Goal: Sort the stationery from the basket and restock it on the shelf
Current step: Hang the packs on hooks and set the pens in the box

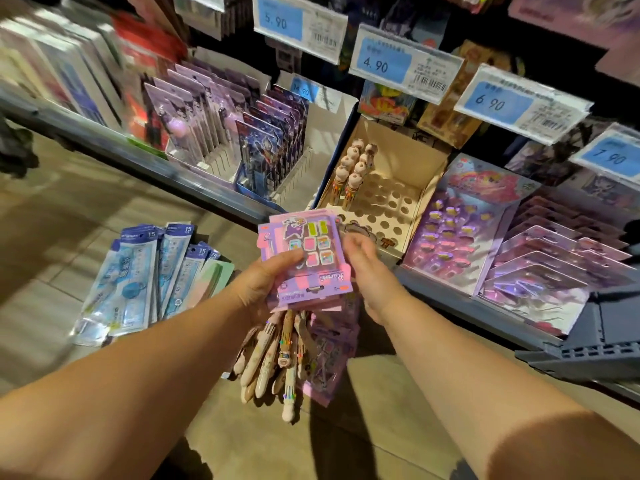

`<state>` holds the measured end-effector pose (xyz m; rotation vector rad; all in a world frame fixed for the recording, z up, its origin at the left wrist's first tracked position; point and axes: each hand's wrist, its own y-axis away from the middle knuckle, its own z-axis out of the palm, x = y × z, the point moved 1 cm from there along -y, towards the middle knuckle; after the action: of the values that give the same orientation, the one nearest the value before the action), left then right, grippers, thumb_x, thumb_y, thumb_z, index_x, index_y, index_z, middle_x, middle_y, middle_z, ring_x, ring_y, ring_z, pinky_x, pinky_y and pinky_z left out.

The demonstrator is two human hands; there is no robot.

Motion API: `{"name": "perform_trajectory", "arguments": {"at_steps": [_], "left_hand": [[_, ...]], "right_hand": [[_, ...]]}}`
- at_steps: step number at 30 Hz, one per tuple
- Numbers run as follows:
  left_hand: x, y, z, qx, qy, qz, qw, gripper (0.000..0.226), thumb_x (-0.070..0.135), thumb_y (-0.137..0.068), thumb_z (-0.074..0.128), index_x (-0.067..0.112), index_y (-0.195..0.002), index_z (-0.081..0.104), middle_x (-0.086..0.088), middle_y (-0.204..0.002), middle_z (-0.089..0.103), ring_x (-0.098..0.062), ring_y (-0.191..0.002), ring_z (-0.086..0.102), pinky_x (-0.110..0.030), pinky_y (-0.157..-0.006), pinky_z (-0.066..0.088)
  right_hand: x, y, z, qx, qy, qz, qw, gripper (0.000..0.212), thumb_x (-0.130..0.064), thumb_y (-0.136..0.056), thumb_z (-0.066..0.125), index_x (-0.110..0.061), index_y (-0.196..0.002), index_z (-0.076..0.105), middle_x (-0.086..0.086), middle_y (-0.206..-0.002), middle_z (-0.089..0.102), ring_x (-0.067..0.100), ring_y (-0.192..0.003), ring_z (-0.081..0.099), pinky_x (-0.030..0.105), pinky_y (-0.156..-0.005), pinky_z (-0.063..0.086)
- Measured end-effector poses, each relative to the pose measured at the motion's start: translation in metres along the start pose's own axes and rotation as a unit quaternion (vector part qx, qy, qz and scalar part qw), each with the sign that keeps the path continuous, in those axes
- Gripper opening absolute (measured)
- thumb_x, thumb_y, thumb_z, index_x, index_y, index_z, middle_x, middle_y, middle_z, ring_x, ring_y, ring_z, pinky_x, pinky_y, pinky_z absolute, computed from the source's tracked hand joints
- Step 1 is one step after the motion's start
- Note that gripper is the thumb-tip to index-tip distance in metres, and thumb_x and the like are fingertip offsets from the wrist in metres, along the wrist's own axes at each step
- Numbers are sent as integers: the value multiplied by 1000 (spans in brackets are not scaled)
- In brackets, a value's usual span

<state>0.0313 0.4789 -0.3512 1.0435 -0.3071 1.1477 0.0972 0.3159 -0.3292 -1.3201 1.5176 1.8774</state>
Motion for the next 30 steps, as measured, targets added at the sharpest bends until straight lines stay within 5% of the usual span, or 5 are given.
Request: {"name": "perform_trajectory", "arguments": {"at_steps": [5, 8, 13, 19, 30], "left_hand": [[-7, 9, -36, 25, -55, -2, 998, 61, 19, -69, 76, 4, -125, 57, -21, -113, 69, -36, -90, 72, -57, -81, 57], [-13, 11, -58, 31, -67, -5, 997, 60, 21, -64, 82, 6, -117, 59, -14, -98, 75, -28, -79, 74, -36, -61, 61], [-17, 9, -77, 51, -99, -19, 994, 97, 44, -30, 97, 10, -113, 61, -15, -96, 75, -27, -74, 74, -35, -60, 59], [-16, 3, -78, 37, -109, -43, 992, 89, 41, -32, 97, 12, -109, 62, -12, -92, 75, -28, -76, 74, -35, -61, 61], [-16, 3, -71, 38, -122, -60, 990, 98, 45, -20, 98, 11, -106, 63, -15, -93, 74, -28, -76, 74, -35, -60, 61]], "right_hand": [[80, -18, -21, 125, 145, 138, 972, 23, -38, -95, 55, -21, -79, 56, 8, -94, 63, 25, -89, 57, 38, -85, 47], [123, -29, -31, 136, 228, 181, 947, 30, -32, -92, 60, -18, -66, 55, 10, -82, 58, 24, -79, 52, 30, -71, 44], [130, -45, -29, 153, 292, 259, 908, 51, -42, -92, 60, 0, -122, 56, 16, -115, 63, 28, -91, 58, 25, -58, 33], [144, -58, -23, 173, 200, 307, 914, 67, -48, -76, 77, -4, -124, 58, 13, -118, 65, 29, -100, 64, 29, -72, 52], [144, -41, -31, 134, -54, 285, 948, 16, -12, -89, 64, -10, -105, 63, 10, -102, 69, 26, -92, 65, 38, -81, 55]]}}
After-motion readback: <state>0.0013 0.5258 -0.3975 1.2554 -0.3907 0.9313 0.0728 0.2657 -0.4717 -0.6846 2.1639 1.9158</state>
